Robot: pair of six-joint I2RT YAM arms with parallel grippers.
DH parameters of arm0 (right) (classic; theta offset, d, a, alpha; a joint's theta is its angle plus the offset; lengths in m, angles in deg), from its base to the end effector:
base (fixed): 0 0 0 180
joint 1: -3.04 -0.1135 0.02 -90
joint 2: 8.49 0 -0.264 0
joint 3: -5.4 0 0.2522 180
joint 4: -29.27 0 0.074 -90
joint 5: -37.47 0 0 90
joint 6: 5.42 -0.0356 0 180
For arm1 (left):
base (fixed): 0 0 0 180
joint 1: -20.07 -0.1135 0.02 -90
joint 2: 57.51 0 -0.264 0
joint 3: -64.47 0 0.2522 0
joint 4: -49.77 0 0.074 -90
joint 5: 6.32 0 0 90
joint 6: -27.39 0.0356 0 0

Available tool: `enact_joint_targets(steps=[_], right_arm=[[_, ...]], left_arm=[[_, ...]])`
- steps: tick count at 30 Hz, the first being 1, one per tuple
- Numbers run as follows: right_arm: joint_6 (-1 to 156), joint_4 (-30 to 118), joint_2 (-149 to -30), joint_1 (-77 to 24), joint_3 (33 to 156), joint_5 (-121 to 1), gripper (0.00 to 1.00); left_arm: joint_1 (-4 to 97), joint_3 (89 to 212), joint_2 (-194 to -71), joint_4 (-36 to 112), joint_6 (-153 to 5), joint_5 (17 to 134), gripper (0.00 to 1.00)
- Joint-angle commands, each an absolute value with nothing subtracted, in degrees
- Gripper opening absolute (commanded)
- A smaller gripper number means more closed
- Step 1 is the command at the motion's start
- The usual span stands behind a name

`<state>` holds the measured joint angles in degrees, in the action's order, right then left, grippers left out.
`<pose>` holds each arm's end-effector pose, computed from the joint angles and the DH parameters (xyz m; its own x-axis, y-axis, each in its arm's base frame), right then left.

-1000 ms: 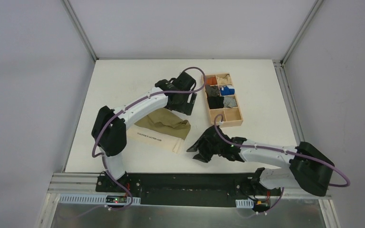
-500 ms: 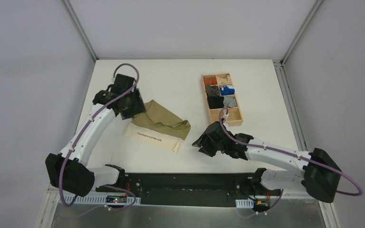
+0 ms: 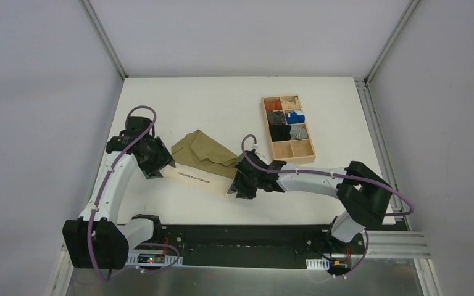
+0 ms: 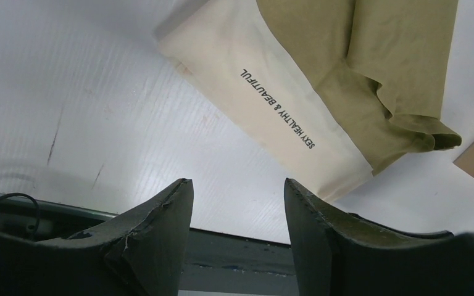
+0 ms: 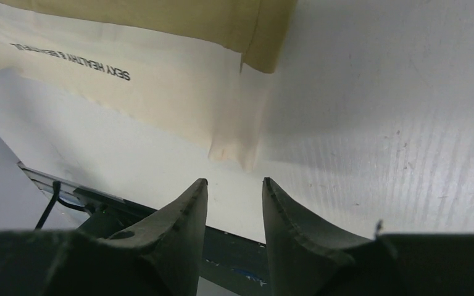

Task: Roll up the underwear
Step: Flatten out the underwear at the center of the board.

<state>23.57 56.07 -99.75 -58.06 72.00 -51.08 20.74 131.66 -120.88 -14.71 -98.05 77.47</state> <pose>0.1570 0.2826 0.1865 -0.9421 0.1028 -0.3193 -0.0898 0.8398 0.5354 0.2068 -0.0063 0.2709 -0.7476 -0.5677 -0.3445 -0.4528 0.8153 -0.3609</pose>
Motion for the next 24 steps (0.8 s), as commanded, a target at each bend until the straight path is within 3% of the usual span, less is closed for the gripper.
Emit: enact_joint_targets(steps=[1, 9, 24], right_arm=[[26.0, 56.5, -102.8, -58.3, 75.8, -53.9, 0.38], [26.3, 57.5, -105.2, -58.9, 78.9, -53.8, 0.31], [25.4, 65.6, -111.6, -59.4, 84.6, -50.8, 0.34]], left_arm=[[20.5, 131.7, -120.1, -15.2, -98.6, 75.8, 0.57], [20.5, 131.4, -119.6, -15.2, -98.6, 75.8, 0.57], [20.5, 129.3, -118.0, -15.2, -98.2, 75.9, 0.57]])
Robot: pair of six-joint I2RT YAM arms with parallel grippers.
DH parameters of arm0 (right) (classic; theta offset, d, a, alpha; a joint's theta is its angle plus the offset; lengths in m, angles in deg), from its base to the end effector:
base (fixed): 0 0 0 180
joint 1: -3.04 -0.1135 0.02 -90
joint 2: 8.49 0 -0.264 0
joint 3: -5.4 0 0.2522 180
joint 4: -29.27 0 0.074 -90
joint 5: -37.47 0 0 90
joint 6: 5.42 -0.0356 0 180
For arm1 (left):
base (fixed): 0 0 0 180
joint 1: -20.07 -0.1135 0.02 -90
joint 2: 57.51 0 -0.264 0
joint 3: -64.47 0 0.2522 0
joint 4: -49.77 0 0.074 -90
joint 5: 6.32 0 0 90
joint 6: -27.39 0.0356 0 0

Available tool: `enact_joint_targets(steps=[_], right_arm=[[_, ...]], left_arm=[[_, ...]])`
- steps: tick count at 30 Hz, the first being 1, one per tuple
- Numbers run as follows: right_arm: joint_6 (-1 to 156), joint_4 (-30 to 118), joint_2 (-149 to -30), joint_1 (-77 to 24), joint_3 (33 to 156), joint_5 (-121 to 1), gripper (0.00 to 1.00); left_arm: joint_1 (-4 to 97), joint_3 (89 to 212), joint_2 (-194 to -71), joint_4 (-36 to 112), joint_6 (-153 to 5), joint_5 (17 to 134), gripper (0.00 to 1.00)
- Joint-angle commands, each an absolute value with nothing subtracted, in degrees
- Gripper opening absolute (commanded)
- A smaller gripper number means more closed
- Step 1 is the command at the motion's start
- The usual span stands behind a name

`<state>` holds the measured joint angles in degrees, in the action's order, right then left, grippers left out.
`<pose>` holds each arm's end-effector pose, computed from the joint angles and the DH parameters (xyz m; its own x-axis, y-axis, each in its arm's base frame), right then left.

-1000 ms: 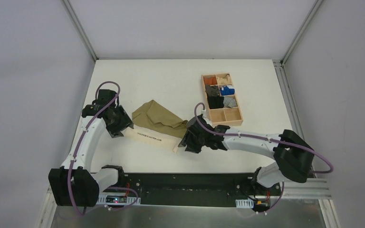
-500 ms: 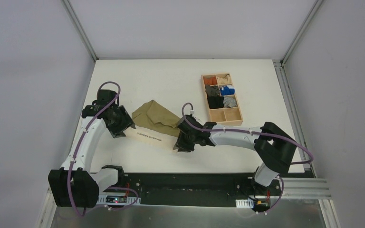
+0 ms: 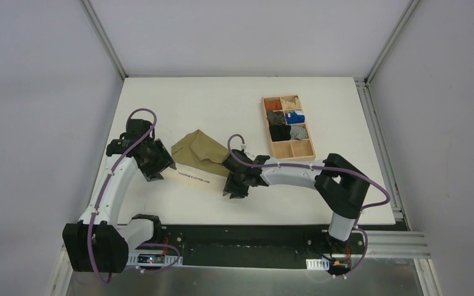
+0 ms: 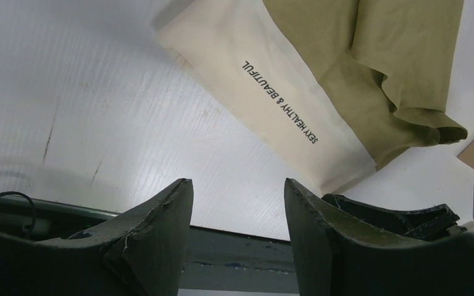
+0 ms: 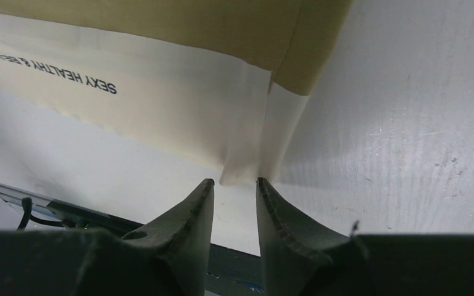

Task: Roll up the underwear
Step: Flatten out the underwear at the center of the board.

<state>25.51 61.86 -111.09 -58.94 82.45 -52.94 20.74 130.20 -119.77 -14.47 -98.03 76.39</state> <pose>0.1703 0.3206 0.1693 -0.9638 0.0147 -0.2661 -0.1124 0.8829 0.4559 0.2022 -0.0069 0.2670 -0.7537 -0.5661 -0.3338 -0.4458 0.8136 -0.3733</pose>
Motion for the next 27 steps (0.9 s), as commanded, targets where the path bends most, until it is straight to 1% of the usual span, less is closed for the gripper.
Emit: enact_joint_targets(steps=[1, 8, 19, 25, 27], right_arm=[[25.3, 65.6, -111.9, -59.4, 84.7, -50.7, 0.35], [25.1, 64.8, -113.5, -59.4, 85.2, -50.1, 0.34], [25.6, 66.5, -112.0, -59.5, 86.0, -48.6, 0.34], [26.0, 66.8, -110.9, -59.6, 86.2, -47.8, 0.31], [26.0, 67.0, -111.2, -59.6, 86.7, -48.0, 0.26]], left_arm=[[20.5, 129.1, -117.9, -15.3, -98.2, 75.9, 0.57], [20.5, 128.7, -117.5, -15.3, -97.7, 76.1, 0.58], [19.4, 128.6, -117.7, -15.3, -97.5, 75.7, 0.58], [19.4, 129.0, -117.7, -15.2, -97.5, 75.7, 0.58], [19.4, 129.0, -117.8, -15.2, -97.5, 75.7, 0.58]])
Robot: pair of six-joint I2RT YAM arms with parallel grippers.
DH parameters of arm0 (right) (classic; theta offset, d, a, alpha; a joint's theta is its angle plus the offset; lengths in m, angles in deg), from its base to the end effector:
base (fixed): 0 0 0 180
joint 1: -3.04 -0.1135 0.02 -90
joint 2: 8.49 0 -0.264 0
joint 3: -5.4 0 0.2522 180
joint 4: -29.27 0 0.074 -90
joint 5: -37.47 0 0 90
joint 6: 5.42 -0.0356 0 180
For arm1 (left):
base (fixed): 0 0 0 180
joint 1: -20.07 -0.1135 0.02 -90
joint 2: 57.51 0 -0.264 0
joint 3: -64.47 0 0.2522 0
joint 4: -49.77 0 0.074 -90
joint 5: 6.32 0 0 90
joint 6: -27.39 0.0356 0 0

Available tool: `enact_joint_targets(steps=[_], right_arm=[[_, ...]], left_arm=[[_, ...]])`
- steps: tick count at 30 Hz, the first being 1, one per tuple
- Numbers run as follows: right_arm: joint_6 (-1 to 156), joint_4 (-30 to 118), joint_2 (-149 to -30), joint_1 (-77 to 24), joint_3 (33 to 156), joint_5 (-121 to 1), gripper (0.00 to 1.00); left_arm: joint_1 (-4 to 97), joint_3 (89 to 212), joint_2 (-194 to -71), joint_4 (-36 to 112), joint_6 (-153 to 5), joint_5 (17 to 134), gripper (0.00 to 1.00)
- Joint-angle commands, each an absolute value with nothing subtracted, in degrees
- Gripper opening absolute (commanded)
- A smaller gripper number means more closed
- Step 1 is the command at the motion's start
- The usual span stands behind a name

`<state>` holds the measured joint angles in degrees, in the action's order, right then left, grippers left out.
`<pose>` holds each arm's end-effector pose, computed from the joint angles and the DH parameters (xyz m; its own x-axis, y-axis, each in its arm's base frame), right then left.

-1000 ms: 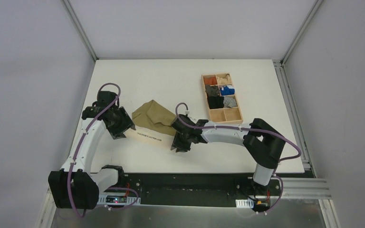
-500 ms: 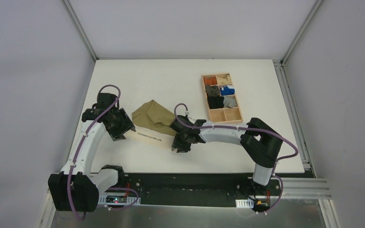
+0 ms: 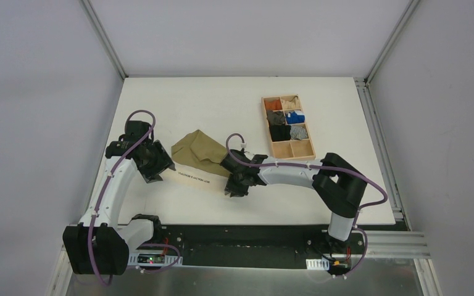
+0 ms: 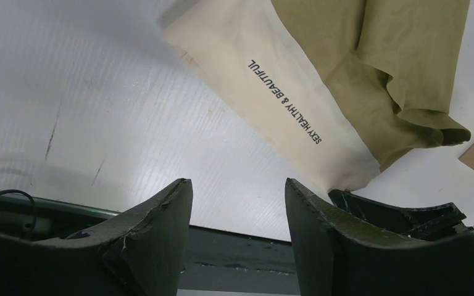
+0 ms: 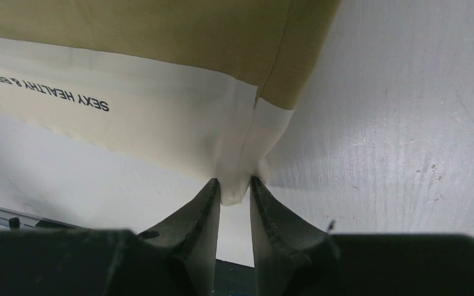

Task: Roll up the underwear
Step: Flatten out the underwear at the center of the board.

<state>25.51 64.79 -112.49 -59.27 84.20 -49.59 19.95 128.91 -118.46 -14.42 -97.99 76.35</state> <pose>0.1715 0.3229 0.1667 -0.9569 0.0202 -0.2898 -0.1009 0.9125 0.3965 0.1970 -0.0041 0.2643 -0.7460 -0.5758 -0.3346 -0.4557 0.8077 -0.3741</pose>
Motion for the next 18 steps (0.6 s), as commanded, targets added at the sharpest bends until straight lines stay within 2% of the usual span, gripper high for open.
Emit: enact_joint_targets(steps=[1, 16, 18], right_arm=[[26.1, 67.2, -111.6, -59.6, 87.1, -48.1, 0.25], [26.5, 68.3, -112.5, -59.9, 88.4, -47.6, 0.28], [26.7, 68.3, -112.8, -59.9, 88.5, -47.6, 0.23]], left_arm=[[19.4, 129.1, -117.9, -15.2, -97.5, 75.7, 0.58], [19.4, 129.2, -118.0, -15.1, -97.0, 75.2, 0.58], [19.4, 129.1, -117.9, -15.1, -97.0, 75.2, 0.58]])
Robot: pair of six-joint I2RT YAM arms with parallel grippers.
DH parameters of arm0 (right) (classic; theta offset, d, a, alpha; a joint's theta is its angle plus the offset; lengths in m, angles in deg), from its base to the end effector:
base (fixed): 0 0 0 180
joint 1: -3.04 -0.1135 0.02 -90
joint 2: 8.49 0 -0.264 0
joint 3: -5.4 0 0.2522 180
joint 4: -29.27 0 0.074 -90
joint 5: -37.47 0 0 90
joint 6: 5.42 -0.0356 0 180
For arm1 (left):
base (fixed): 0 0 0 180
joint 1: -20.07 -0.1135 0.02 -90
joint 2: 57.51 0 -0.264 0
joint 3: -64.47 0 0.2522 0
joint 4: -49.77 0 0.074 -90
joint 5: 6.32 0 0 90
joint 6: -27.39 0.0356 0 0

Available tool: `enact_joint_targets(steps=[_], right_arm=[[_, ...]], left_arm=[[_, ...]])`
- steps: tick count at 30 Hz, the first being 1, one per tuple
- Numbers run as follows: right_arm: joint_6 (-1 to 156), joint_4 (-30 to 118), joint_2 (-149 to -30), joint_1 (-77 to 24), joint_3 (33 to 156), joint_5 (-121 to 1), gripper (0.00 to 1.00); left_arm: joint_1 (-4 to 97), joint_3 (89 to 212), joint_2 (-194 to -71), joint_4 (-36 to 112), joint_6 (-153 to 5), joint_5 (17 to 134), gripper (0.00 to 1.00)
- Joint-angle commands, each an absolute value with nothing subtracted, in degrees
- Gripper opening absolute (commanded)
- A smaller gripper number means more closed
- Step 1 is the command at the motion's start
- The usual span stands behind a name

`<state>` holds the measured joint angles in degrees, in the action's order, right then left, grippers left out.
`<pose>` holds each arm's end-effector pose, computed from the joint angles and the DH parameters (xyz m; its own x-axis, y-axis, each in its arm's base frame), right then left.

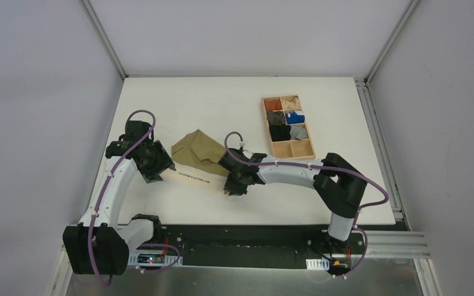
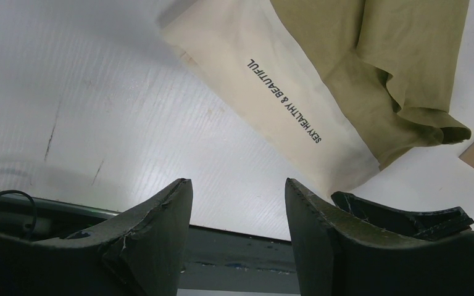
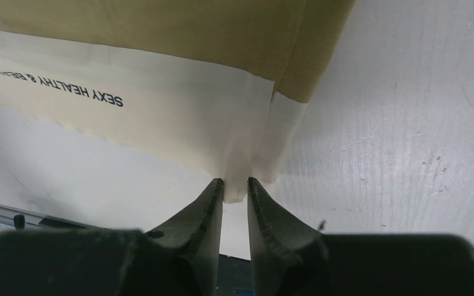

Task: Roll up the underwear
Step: Flatten out the underwear at the center of the board.

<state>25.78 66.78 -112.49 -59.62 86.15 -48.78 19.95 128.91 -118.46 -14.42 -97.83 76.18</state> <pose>0.1716 0.3268 0.1745 -0.9532 0.0147 -0.3019 -0.1088 0.9151 0.3883 0.1970 -0.0042 0.2643 -0.7481 -0.5734 -0.3342 -0.4524 0.8090 -0.3752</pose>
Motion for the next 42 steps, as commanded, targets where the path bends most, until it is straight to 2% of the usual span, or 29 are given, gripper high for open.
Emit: enact_joint_targets(steps=[1, 5, 6, 13, 19, 28, 37, 42], right_arm=[[26.7, 68.4, -112.8, -59.9, 88.5, -47.4, 0.19], [26.7, 68.6, -112.3, -59.8, 88.1, -46.9, 0.01], [26.7, 68.6, -112.1, -59.8, 88.0, -46.7, 0.00], [26.5, 67.7, -109.6, -59.8, 85.3, -46.0, 0.00], [27.5, 67.8, -102.1, -59.8, 80.6, -42.9, 0.00], [27.4, 67.5, -97.0, -59.7, 74.1, -42.7, 0.00], [23.6, 60.7, -89.3, -56.8, 67.6, -44.5, 0.00], [28.0, 63.4, -85.6, -56.5, 72.9, -46.1, 0.00]], left_arm=[[19.4, 129.1, -117.9, -15.1, -97.0, 75.3, 0.58], [19.4, 128.7, -118.2, -15.1, -97.1, 75.9, 0.58], [19.4, 128.7, -118.3, -15.1, -97.2, 76.0, 0.59], [19.3, 129.0, -119.0, -15.1, -97.3, 76.5, 0.60], [19.1, 127.7, -121.1, -15.1, -97.6, 77.6, 0.67], [19.0, 122.7, -125.4, -12.0, -100.2, 75.2, 0.56], [19.1, 121.9, -125.1, -10.8, -101.4, 72.5, 0.61], [19.0, 122.6, -123.5, -10.9, -100.8, 71.5, 0.60]])
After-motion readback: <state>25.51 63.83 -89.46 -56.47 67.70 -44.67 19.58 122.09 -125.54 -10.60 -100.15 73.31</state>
